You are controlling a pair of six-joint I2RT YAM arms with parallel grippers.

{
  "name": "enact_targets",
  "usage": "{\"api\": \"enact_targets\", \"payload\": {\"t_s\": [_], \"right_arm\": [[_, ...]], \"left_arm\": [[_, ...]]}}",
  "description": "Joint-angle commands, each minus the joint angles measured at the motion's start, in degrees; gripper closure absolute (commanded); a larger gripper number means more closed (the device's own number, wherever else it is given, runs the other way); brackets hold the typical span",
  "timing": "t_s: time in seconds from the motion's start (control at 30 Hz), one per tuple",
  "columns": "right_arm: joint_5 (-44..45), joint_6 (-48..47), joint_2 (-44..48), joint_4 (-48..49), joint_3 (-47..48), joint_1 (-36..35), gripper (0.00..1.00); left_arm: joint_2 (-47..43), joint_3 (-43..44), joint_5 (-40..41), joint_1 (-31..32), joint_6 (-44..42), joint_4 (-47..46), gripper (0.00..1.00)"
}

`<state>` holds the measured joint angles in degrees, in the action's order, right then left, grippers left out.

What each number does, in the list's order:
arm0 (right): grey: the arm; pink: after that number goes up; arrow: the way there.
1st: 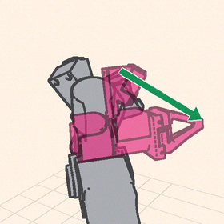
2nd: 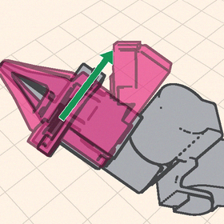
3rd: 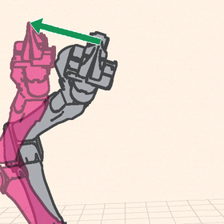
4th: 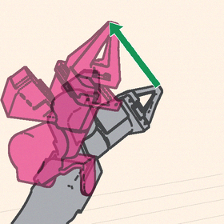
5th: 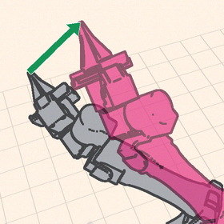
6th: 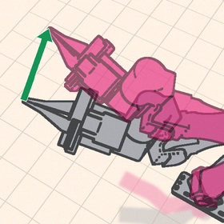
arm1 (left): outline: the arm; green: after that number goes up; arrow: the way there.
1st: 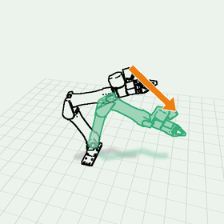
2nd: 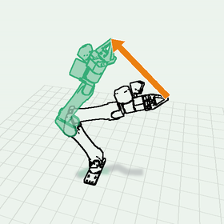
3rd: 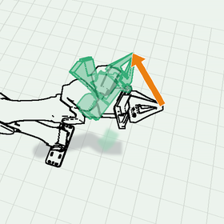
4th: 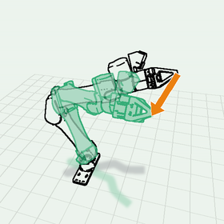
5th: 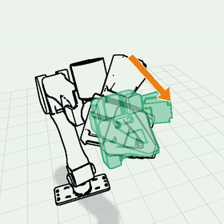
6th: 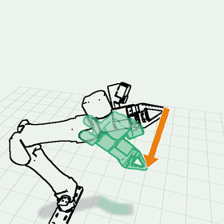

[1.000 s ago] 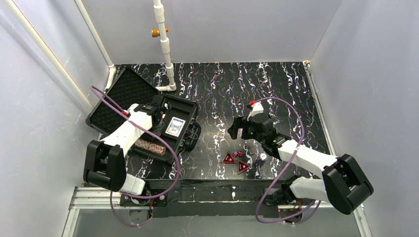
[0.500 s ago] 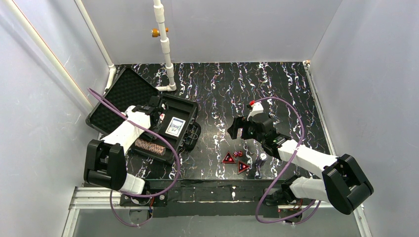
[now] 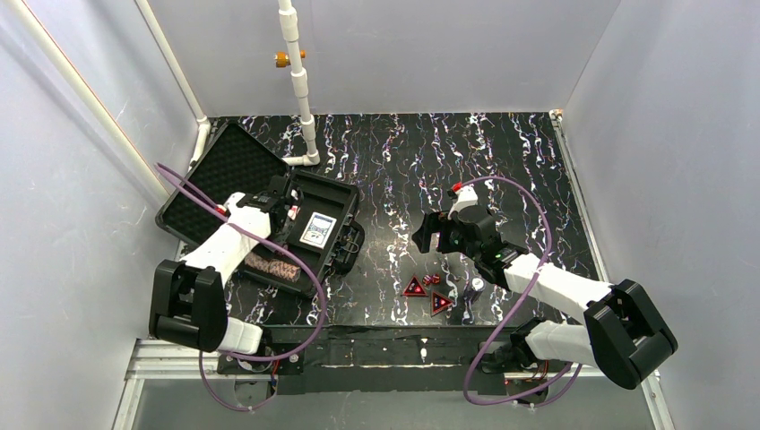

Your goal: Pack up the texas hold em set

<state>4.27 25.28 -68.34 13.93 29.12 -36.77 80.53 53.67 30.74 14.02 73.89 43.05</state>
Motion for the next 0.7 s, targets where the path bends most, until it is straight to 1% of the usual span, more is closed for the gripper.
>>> {"api": "enact_targets", "payload": {"t_s": [0.0,0.07,0.17,0.23,0.33,0.4,0.5,0.53,0.67], "right_arm": [[-0.1,-0.5,0.6,3.2,-0.3,-0.1,0.01],[-0.1,-0.7,0.6,3.1,-0.4,-0.1,0.02],[0.1,-0.8,1.1,3.0,-0.4,-0.1,0.02],[0.5,-0.8,1.3,2.4,0.0,-0.1,0.02],[1.3,-0.8,1.5,-0.3,2.1,-0.1,0.02],[0.8,-0.8,2.0,-1.6,2.9,-0.1,0.02],[0.9,0.2,3.4,-5.0,4.4,-0.1,0.02],[1.0,0.6,4.0,-6.6,5.2,-0.1,0.02],[2.7,1.7,7.0,-15.6,9.2,-0.1,0.02]], "left_arm": [[-2.0,-1.3,2.2,-0.5,0.4,-0.2,0.27],[-3.1,-1.4,2.5,-0.4,-0.2,-0.2,0.25],[-5.4,-1.1,2.6,-0.4,-2.4,-0.2,0.18],[-7.4,-1.0,2.7,-0.4,-6.0,-0.7,0.13],[-12.4,-1.8,2.3,-0.4,-13.5,-3.3,0.11],[-16.1,-3.0,0.3,-0.4,-20.3,-5.8,0.13],[-20.7,-5.4,-4.1,-0.4,-27.6,-9.0,0.18],[-21.9,-6.4,-7.7,-0.4,-30.4,-10.6,0.20],[-24.1,-10.7,-18.5,-0.4,-39.0,-16.7,0.33]]}}
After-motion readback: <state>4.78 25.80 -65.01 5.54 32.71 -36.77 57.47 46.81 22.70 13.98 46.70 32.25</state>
